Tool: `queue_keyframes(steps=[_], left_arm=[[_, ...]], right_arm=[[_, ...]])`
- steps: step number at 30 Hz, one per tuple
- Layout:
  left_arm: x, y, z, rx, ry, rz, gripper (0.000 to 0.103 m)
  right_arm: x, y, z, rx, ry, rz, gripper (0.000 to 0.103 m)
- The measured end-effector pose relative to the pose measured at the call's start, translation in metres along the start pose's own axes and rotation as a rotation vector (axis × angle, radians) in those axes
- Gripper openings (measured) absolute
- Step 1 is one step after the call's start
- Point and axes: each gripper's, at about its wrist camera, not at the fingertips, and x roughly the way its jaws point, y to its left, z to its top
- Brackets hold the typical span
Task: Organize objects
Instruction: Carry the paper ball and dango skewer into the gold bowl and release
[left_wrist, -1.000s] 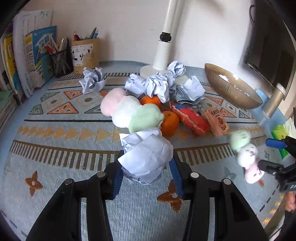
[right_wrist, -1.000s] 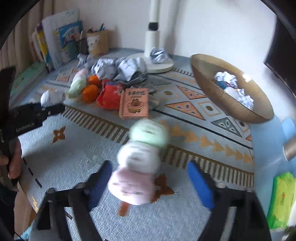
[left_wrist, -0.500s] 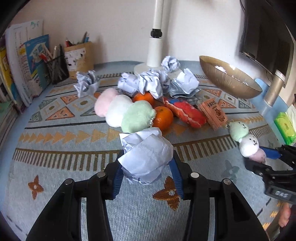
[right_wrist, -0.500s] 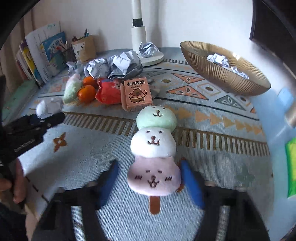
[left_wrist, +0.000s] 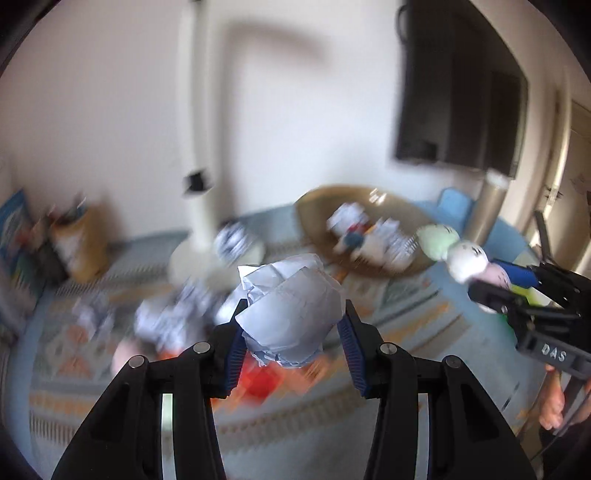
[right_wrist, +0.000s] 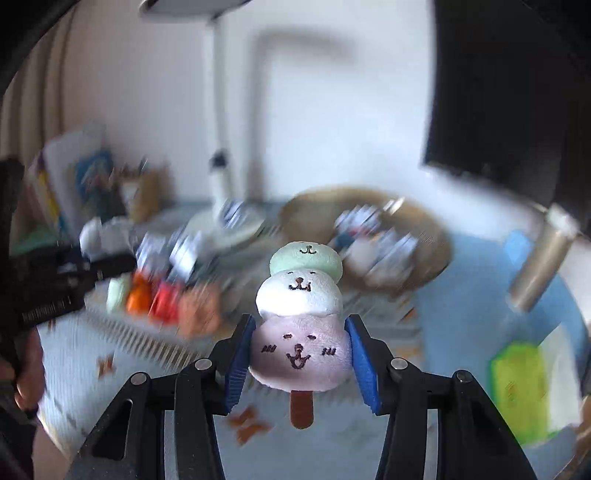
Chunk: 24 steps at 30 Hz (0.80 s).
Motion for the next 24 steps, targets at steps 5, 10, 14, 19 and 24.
queue_keyframes(steps=[5, 10, 14, 19, 24], left_arm=[[0.041, -0.023, 0.061, -0.082, -0.018, -0.111, 0.044], [0.093, -0.050, 0.092, -0.063, 0.011, -0.096, 0.044], [0.115, -0.066, 0.104, -0.044, 0.000, -0.086, 0.046], [0.144, -0.067, 0.102, -0.043, 0.018, -0.032, 0.102], [0.140, -0.043, 0.081, -0.123, 0.085, -0.081, 0.102]], right_arm=[[0.001, -0.061, 0.053, 0.142, -0.096, 0.004, 0.049], [0.033, -0.106, 0.093, 0.308, -0.103, 0.005, 0.049], [0.053, -0.117, 0.108, 0.362, -0.096, 0.031, 0.050], [0.069, -0.114, 0.118, 0.345, -0.075, 0.005, 0.081], [0.076, -0.119, 0.102, 0.331, -0.033, 0.005, 0.084]])
